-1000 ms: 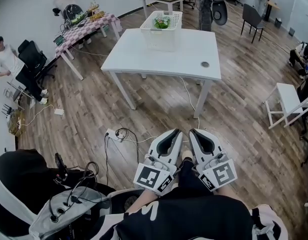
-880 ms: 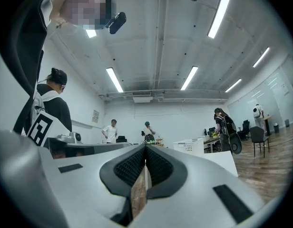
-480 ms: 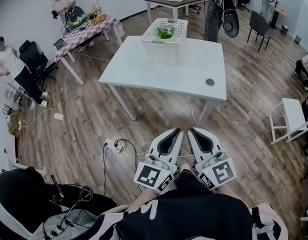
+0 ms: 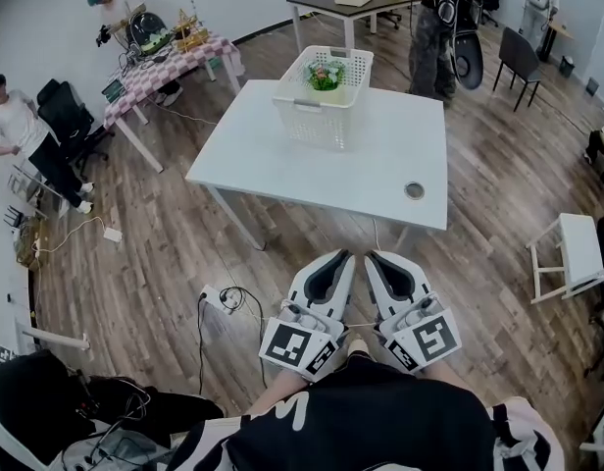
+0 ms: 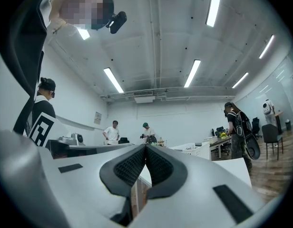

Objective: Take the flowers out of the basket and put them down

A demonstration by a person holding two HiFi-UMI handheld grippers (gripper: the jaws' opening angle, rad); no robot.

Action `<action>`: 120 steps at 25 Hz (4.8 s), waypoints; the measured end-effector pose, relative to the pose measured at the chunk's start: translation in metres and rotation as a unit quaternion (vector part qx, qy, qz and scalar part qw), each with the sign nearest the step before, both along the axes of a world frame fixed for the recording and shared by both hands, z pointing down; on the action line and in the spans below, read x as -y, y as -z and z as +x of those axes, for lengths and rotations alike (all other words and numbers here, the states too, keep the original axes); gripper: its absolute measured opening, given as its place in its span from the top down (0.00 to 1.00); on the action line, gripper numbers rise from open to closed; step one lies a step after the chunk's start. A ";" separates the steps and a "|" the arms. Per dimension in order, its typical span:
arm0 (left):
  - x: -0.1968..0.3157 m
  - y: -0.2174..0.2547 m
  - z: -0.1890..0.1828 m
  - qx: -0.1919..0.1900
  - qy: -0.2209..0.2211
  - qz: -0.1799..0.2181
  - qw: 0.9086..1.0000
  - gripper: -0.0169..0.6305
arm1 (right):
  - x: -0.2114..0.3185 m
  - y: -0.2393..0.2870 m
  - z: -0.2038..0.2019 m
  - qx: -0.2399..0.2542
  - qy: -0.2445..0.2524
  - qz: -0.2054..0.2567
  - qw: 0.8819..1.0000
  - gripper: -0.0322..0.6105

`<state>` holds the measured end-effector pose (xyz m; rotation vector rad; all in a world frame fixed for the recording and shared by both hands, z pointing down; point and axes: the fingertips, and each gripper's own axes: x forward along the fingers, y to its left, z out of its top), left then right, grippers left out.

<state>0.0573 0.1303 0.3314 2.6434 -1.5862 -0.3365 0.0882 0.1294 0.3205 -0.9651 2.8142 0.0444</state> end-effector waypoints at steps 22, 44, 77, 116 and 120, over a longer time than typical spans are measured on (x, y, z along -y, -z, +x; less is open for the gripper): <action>0.068 -0.006 -0.025 0.016 0.047 -0.012 0.999 0.93 | 0.079 -0.006 -0.020 0.025 0.037 -0.021 0.999 0.92; 0.280 0.003 -0.113 0.009 0.005 -0.005 1.000 0.93 | 0.280 0.000 -0.104 0.010 -0.010 -0.015 1.000 0.92; 0.408 0.006 -0.162 0.001 -0.010 -0.020 1.000 0.93 | 0.399 0.006 -0.167 0.010 -0.003 -0.028 1.000 0.92; 0.431 0.025 -0.179 -0.011 0.054 -0.022 0.998 0.93 | 0.531 -0.007 -0.221 -0.430 0.140 0.197 0.870 0.92; 0.431 0.030 -0.181 -0.019 0.064 -0.018 0.998 0.93 | 0.544 -0.021 -0.226 -0.462 0.154 0.193 0.852 0.92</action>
